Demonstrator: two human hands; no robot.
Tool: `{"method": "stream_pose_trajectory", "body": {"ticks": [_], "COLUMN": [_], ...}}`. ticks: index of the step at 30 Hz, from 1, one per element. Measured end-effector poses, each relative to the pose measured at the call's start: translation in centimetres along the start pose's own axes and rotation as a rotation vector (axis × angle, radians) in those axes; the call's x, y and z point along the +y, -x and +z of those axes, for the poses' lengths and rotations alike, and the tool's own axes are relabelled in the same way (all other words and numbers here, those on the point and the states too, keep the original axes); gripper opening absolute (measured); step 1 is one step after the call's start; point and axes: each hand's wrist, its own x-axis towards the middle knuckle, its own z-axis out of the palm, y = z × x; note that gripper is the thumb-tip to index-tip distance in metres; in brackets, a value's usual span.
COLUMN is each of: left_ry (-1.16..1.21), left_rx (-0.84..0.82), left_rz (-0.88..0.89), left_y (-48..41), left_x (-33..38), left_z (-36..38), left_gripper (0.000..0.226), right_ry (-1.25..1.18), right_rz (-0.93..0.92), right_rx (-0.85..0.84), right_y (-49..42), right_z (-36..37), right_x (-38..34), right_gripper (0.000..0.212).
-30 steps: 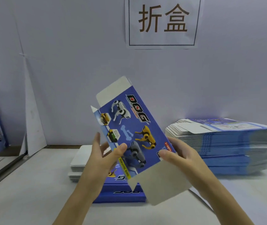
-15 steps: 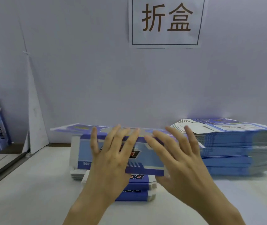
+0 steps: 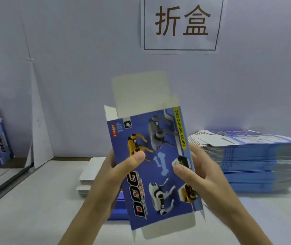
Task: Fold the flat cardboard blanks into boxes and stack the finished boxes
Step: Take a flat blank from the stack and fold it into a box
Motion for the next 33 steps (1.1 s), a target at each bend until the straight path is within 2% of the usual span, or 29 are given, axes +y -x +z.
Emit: {"method": "stream_pose_trajectory", "body": {"ticks": [3, 6, 10, 14, 16, 17, 18, 20, 22, 25, 27, 29, 31, 33], "left_ry": [-0.034, -0.084, -0.004, -0.075, -0.034, -0.013, -0.012, -0.050, -0.140, -0.178, -0.173, -0.179, -0.197, -0.208], "left_rx": [0.109, 0.178, 0.072, 0.080, 0.053, 0.004, -0.054, -0.189, -0.281, -0.302, -0.282, -0.274, -0.284, -0.298], "left_rz": [0.000, 0.022, -0.011, 0.017, 0.004, -0.003, -0.011, -0.027, -0.052, -0.094, -0.078, -0.074, -0.081, -0.079], "left_y": [-0.6, -1.0, -0.9, -1.2, -1.3, -1.1, -1.0, -0.7, -0.5, -0.3, -0.3, -0.2, -0.2, 0.0], "left_x": [-0.8, -1.0, -0.9, -1.2, -1.1, -0.8, -0.6, -0.3, -0.3, -0.6, -0.9, -1.1, -1.1, -0.9], "left_z": [0.1, -0.3, -1.2, -1.3, -1.6, -1.9, -2.2, -2.8, -2.8, -2.0, -1.4, -1.2, -1.2, -1.2], "left_gripper": [0.075, 0.072, 0.064, 0.073, 0.064, 0.059, 0.064, 0.085, 0.102, 0.111, 0.099, 0.089, 0.097, 0.108], "right_ry": [-0.096, -0.077, -0.096, -0.087, -0.106, -0.111, -0.118, -0.160, -0.199, -0.076, 0.041, 0.156, 0.204, 0.213], "right_rz": [-0.005, 0.009, 0.015, 0.010, 0.022, 0.017, -0.001, -0.030, -0.091, -0.222, -0.258, -0.318, -0.352, -0.418], "right_rx": [-0.023, -0.021, -0.088, -0.054, -0.094, -0.113, -0.118, -0.077, 0.012, 0.060, 0.058, 0.084, 0.114, 0.120], "right_y": [-0.1, 0.1, -0.1, 0.0, 0.1, 0.1, 0.1, -0.1, -0.1, 0.3, 0.6, 0.8, 0.8, 0.6], "right_z": [0.4, 0.3, 0.7, 0.4, 0.0, 0.0, 0.1, -0.2, -0.5, -0.9, -0.9, -1.2, -1.3, -1.2], "right_x": [-0.2, 0.3, 0.2, 0.2, 0.1, -0.1, -0.5, -0.3, -0.1, -0.1, -0.5, -0.2, -0.1, -0.3], "right_gripper": [0.019, 0.021, 0.036, 0.019, 0.016, 0.020, 0.028, 0.050, 0.059, 0.058, 0.066, 0.082, 0.091, 0.088]}}
